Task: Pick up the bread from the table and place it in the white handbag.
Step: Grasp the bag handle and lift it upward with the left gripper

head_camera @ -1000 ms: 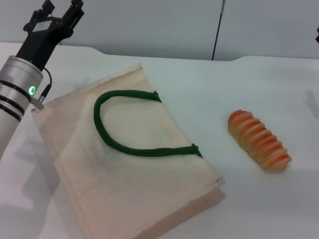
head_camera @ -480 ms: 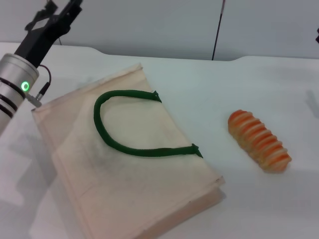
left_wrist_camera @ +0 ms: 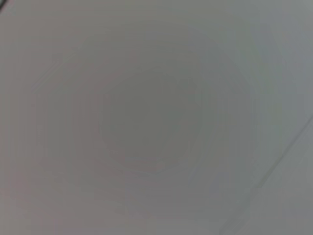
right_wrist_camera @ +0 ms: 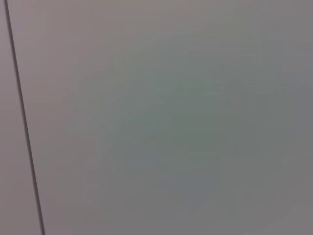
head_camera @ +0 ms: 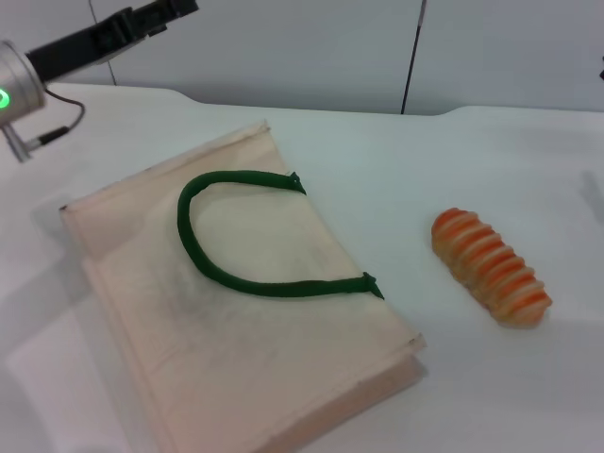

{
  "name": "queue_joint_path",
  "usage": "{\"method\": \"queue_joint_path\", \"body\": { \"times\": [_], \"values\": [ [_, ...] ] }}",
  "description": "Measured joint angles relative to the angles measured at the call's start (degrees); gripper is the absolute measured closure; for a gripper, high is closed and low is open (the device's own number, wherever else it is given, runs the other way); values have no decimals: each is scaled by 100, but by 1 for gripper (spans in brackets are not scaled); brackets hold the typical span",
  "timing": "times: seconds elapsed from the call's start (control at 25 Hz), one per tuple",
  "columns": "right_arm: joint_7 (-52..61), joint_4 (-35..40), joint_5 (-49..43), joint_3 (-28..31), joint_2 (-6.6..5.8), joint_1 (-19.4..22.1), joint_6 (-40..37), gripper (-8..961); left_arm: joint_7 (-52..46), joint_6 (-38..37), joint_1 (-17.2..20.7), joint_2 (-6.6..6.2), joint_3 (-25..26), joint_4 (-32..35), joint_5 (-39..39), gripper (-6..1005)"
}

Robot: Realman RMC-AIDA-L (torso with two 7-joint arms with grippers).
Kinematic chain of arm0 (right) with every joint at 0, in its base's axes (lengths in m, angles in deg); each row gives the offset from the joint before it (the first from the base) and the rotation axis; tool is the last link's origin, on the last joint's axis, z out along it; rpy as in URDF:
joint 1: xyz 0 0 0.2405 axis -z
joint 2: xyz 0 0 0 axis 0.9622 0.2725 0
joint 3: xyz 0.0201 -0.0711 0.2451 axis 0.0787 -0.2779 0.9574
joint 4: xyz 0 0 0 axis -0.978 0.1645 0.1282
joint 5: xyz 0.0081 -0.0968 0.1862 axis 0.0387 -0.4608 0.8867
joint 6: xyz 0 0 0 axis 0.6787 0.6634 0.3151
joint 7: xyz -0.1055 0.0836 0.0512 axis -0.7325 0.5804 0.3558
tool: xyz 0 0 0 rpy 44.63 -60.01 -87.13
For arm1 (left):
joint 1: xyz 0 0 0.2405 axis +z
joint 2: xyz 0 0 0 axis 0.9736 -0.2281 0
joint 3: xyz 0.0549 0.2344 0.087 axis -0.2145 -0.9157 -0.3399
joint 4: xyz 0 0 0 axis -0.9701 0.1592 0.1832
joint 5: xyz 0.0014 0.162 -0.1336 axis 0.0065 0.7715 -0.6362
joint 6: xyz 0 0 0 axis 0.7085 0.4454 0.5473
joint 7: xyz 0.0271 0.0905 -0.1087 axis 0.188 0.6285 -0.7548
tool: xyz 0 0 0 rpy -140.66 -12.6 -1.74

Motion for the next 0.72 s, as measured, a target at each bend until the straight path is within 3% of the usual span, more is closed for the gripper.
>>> {"method": "queue_joint_path", "body": {
  "times": [0.16, 0.44, 0.72],
  "values": [
    [0, 8, 7, 18, -4, 9, 0, 60, -936, -574, -211, -121, -5, -767, 968, 144],
    [1, 40, 17, 78, -19, 43, 0, 60, -1604, -1537, -760, -226, -8, -1975, 2965, 152],
    [0, 44, 18, 93, -22, 45, -4, 60, -1742, -1597, -1017, -194, -9, -2069, 4176, 161]
  ]
}}
